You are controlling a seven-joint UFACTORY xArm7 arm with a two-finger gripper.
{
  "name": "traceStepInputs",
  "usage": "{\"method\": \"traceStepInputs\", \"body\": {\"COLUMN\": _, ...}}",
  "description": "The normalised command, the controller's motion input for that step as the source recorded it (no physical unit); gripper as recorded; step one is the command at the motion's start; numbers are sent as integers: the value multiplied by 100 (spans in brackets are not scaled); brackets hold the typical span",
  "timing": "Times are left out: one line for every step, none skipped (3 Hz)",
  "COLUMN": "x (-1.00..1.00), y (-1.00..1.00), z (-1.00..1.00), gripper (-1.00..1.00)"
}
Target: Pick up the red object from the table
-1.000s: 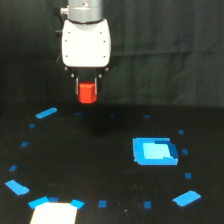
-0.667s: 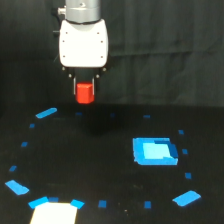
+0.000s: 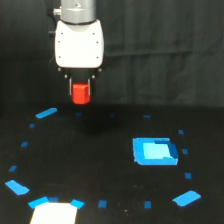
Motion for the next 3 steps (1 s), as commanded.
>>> {"method": "traceStepInputs", "body": {"x": -7, "y": -1, "z": -1, "gripper": -100}}
{"method": "traceStepInputs", "body": {"x": -13, "y": -2, "z": 6, "gripper": -100}}
{"method": "traceStepInputs", "body": {"x": -10, "y": -27, "z": 6, "gripper": -100}}
